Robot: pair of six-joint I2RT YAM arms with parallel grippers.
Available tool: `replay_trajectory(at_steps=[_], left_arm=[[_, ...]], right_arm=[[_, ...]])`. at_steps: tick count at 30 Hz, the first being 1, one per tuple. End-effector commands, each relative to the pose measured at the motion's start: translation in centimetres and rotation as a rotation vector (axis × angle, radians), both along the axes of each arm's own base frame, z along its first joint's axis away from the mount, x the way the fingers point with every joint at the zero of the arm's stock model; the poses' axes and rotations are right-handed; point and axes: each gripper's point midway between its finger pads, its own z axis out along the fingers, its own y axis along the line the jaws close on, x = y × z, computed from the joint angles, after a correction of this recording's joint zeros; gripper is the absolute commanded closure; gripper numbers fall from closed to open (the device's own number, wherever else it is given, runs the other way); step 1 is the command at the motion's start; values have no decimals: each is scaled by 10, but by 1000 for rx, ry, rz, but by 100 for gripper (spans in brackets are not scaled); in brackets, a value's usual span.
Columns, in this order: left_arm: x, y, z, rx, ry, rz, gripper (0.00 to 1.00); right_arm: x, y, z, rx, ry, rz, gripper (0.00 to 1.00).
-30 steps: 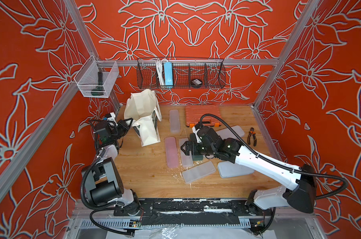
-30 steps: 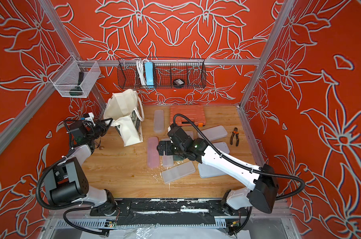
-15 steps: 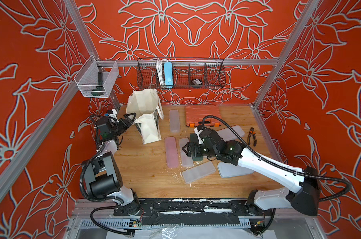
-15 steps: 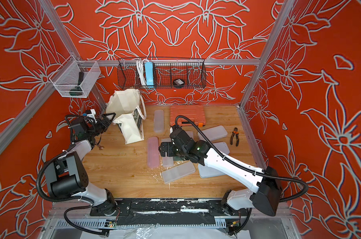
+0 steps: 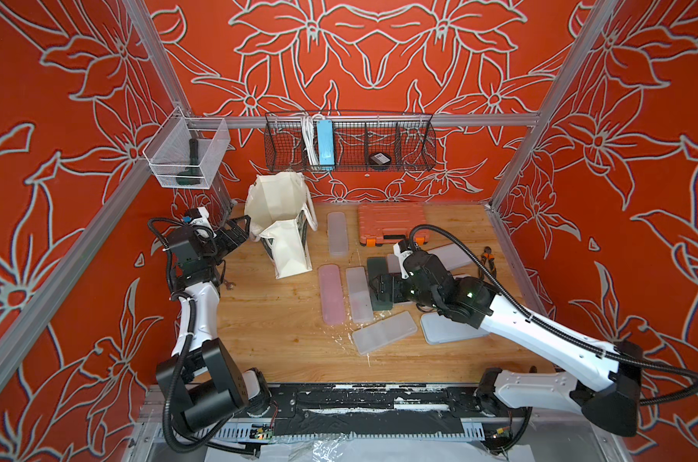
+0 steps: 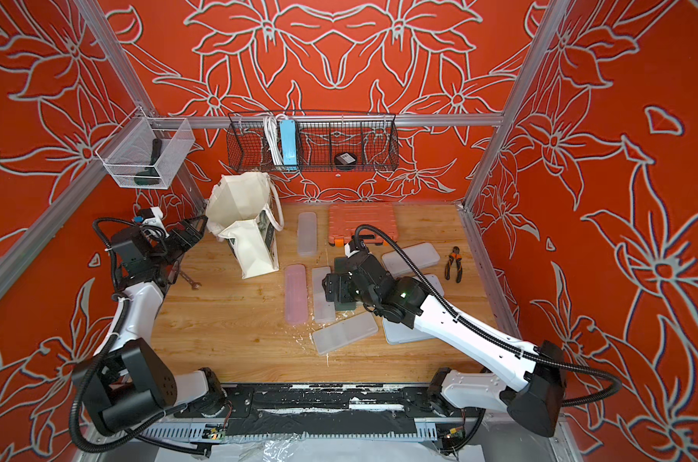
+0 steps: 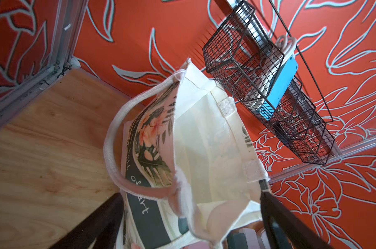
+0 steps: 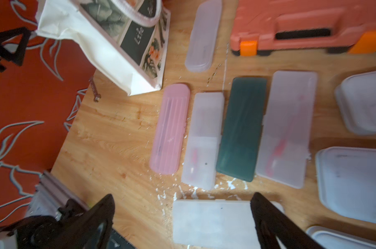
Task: Take out the pencil case from the canvas bag
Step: Place the canvas bag at the center of the board, then reset both arms
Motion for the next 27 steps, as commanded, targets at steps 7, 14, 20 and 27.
replay_trajectory(at_steps=[7, 14, 20, 27], left_arm=[[-53, -29, -30, 178, 10, -34, 2], [-71, -54, -68, 199, -33, -123, 2], [-67, -65, -102, 288, -44, -140, 2], [-59, -78, -139, 323, 3, -161, 2]], right_arm=[[26, -90, -10, -267, -184, -197, 1], [44, -134, -21, -341, -220, -315, 1], [55, -174, -42, -456, -366, -442, 1], [64, -214, -75, -448, -390, -540, 2]])
